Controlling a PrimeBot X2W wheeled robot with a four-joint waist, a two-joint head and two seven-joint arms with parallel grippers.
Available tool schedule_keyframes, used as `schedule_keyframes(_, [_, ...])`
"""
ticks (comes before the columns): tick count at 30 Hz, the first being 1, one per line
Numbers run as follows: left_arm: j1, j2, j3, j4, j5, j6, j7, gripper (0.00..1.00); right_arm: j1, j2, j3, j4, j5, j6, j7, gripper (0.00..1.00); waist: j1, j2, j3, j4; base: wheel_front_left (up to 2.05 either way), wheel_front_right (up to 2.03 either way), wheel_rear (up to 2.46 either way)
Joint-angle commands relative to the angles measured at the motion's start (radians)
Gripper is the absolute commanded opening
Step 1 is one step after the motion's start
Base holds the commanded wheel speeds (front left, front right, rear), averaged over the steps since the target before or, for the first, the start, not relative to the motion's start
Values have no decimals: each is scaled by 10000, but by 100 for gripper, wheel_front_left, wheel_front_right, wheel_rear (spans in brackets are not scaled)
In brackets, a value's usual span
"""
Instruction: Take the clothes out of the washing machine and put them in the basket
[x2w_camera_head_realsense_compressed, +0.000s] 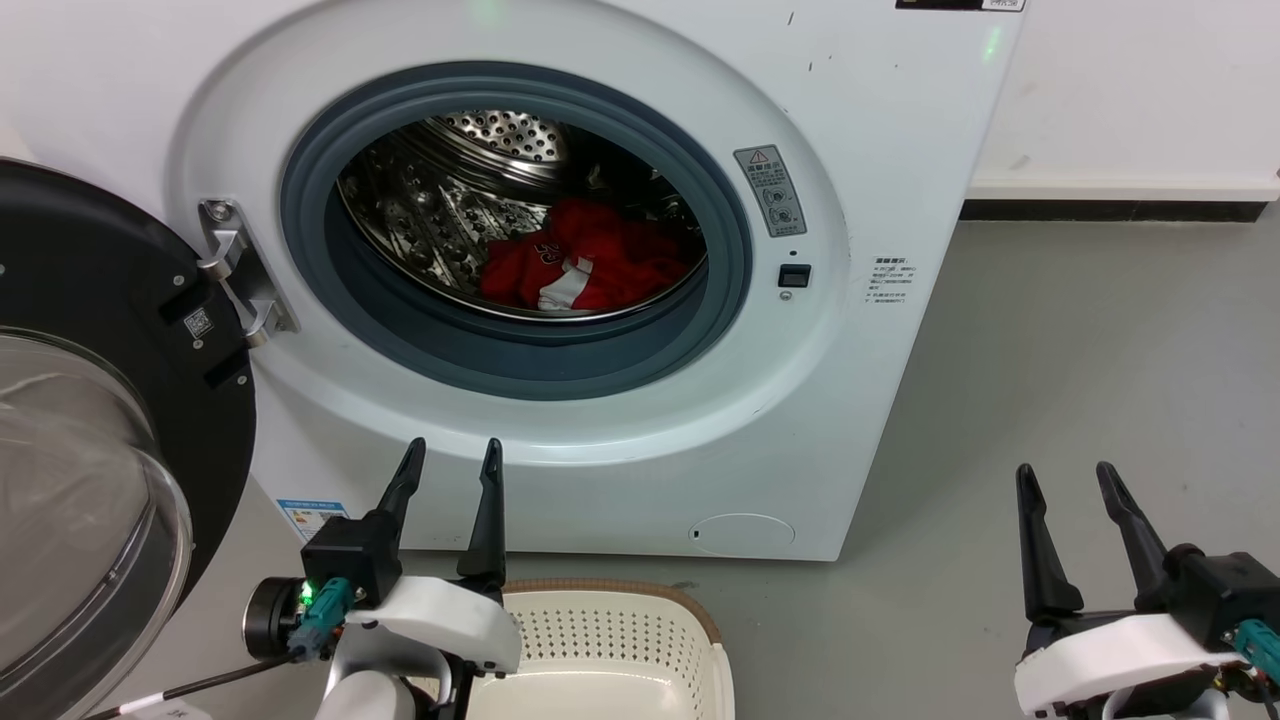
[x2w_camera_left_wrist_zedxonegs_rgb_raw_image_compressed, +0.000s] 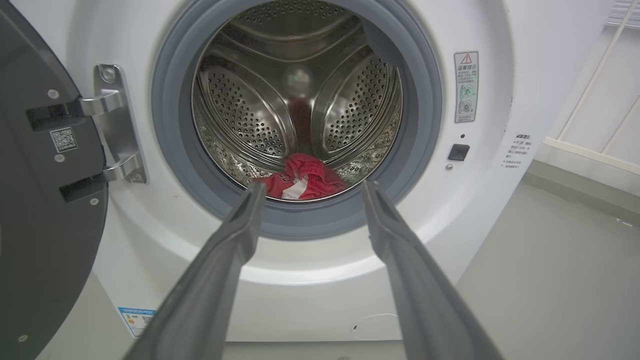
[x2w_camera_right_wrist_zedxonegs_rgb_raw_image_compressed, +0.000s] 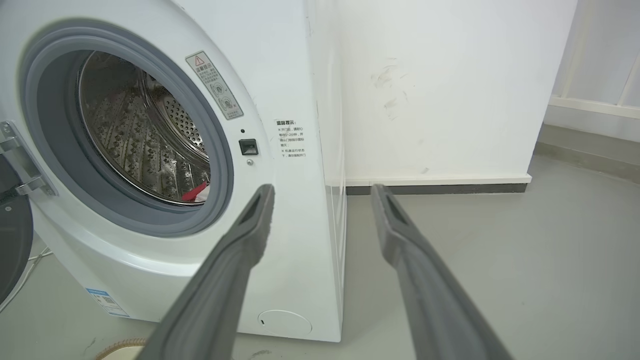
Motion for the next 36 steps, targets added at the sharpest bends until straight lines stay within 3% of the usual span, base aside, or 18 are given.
schedule_keyframes(1, [-189, 61, -31, -15, 208, 30, -71, 100, 64, 2, -7, -93, -217, -3, -49, 100, 0, 0, 5, 7, 0, 0, 0])
schedule_keyframes(25, [-102, -20, -43, 92, 1621, 65, -520, 100, 154, 7, 18, -117, -1657, -3, -390, 100, 0, 0, 14, 61, 0, 0, 0])
schedule_keyframes(36, [-45, -75, 83, 125, 1526, 37, -511, 100, 135, 8, 25, -24, -1518, -3, -368, 100, 0, 0, -5, 90, 0, 0, 0])
